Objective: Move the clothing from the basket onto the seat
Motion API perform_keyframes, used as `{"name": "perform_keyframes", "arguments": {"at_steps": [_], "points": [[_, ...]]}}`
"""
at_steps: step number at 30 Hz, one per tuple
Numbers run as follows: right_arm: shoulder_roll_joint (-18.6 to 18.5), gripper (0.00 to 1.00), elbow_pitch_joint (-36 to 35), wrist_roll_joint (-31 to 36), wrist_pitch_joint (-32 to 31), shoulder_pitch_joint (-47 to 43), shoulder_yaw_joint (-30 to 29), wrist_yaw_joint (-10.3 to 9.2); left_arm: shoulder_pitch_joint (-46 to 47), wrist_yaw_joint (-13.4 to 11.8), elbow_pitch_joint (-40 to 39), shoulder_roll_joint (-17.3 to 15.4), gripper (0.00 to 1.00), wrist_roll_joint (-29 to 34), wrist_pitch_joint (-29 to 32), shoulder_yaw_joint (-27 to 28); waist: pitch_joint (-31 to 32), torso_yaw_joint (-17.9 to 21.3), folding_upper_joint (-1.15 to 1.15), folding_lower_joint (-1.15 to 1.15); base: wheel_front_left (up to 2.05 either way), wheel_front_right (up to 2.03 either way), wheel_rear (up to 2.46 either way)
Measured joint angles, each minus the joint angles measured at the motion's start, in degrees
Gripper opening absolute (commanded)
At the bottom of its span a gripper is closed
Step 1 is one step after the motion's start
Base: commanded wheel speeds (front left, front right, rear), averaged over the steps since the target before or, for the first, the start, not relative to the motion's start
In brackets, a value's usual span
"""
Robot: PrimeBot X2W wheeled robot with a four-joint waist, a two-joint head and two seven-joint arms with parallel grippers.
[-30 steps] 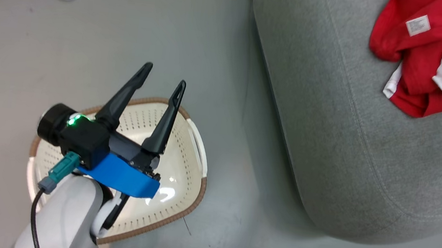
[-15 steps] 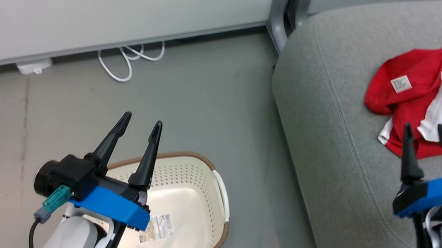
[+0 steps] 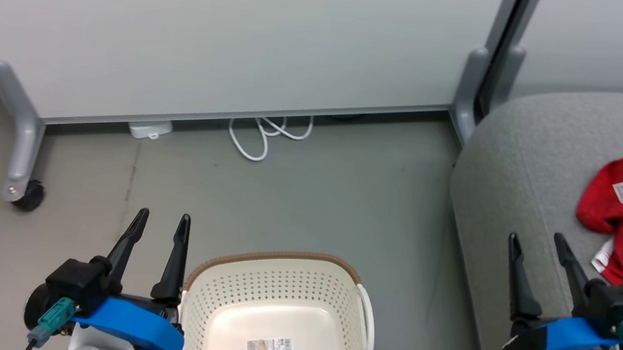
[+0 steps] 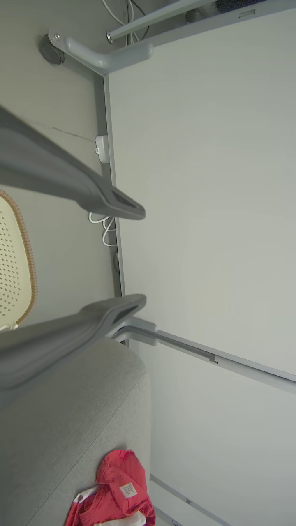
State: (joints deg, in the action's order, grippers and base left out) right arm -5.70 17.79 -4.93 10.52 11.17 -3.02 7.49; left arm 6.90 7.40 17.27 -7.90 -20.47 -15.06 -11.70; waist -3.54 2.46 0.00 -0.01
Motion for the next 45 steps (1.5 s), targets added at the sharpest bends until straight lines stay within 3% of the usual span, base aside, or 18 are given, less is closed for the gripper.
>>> {"name": "perform_keyframes", "arguments": {"at_steps": [13,31,32,41,45], "points": [[2.4,1.0,-3.4,-0.4,-1.1,-6.0,2.6,0.0,-2.1,0.0,3.6,1.7,1.0,0.4,0.0,4.4,3.7,-5.5,0.0,0.01,0.0,0.0,0.0],[2.7,1.0,-3.3,-1.5,-1.7,-6.7,1.8,0.0,-2.4,0.0,4.1,2.9,1.0,1.7,0.0,5.7,3.7,-5.6,0.0,0.01,0.0,0.0,0.0],[2.7,0.0,-2.9,-1.5,-1.7,-6.8,1.9,0.0,-2.6,0.0,4.4,2.9,0.0,1.7,0.1,5.7,3.7,-5.6,0.0,0.01,0.0,0.0,0.0],[2.8,0.0,1.9,-1.5,-2.0,-8.8,2.0,0.0,-6.9,0.0,8.9,3.3,0.0,1.2,0.4,5.4,3.7,-5.5,0.0,0.01,0.0,0.0,0.0],[2.9,0.0,2.4,-5.3,-2.8,-9.1,1.7,0.0,-7.3,0.0,8.9,3.5,0.0,-2.1,1.5,5.7,3.7,-5.5,0.0,0.01,0.0,0.0,0.0]]}}
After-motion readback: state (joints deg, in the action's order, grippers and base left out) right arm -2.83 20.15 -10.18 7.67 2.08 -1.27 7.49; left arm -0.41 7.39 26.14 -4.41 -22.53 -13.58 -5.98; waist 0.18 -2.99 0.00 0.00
